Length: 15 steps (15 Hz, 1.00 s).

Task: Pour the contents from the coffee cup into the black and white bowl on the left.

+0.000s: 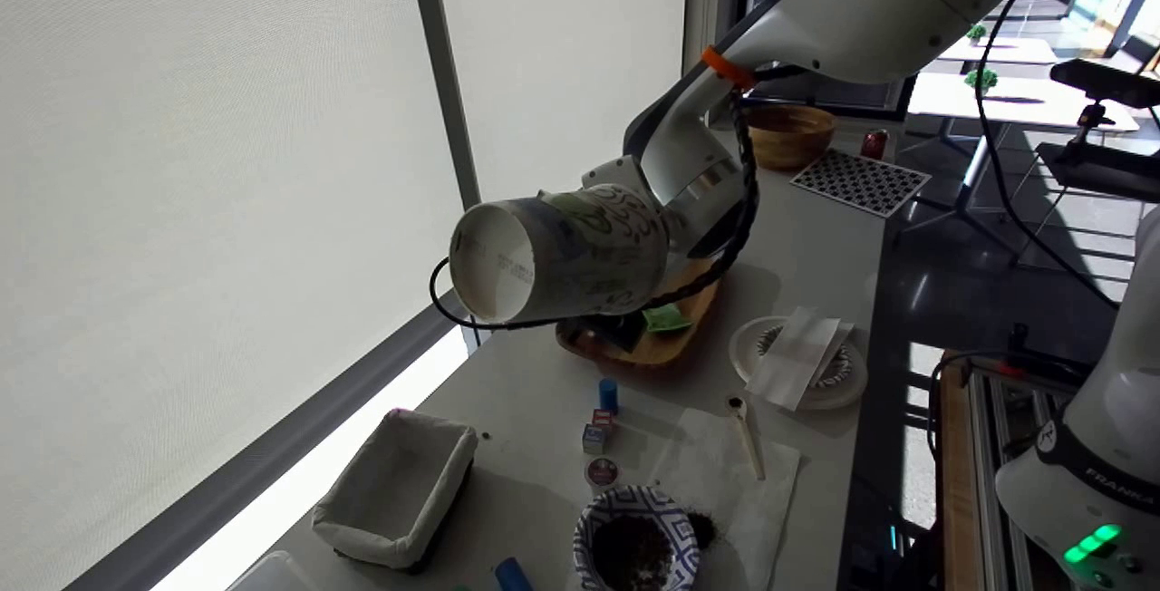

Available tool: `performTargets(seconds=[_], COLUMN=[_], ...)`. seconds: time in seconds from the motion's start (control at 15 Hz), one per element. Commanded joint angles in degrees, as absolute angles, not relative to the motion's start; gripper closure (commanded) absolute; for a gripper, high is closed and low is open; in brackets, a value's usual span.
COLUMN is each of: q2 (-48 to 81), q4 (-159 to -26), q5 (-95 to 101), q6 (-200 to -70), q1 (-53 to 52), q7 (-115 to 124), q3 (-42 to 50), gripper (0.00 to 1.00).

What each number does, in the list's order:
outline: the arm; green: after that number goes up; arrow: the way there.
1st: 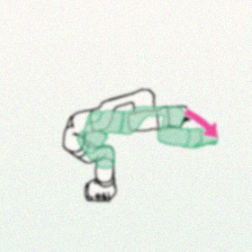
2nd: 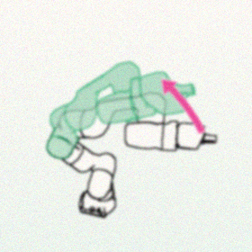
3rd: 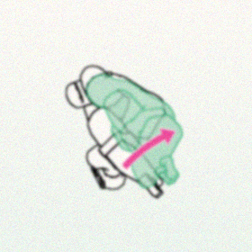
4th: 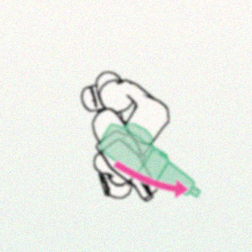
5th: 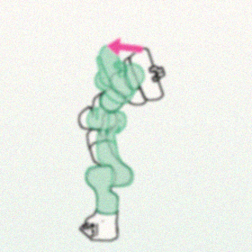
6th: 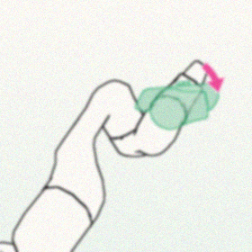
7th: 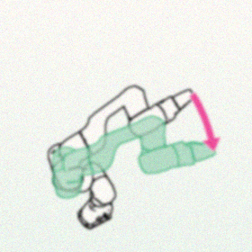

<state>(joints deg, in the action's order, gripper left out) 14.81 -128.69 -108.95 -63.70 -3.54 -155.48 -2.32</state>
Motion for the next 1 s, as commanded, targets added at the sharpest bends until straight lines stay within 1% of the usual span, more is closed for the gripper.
performTargets(seconds=[0.0,0.67,0.93], q2=[13.6,11.6,8.6], q4=[-130.6,-132.8,-134.2], q5=[-107.3,-105.4,-105.0], q6=[-65.5,-70.4,-75.9], q1=[-4.3,-4.9,-5.3], q7=[-157.3,-156.3,-154.3], q3=[-1.8,-1.9,-1.9], gripper=[0.99,0.99,0.99])
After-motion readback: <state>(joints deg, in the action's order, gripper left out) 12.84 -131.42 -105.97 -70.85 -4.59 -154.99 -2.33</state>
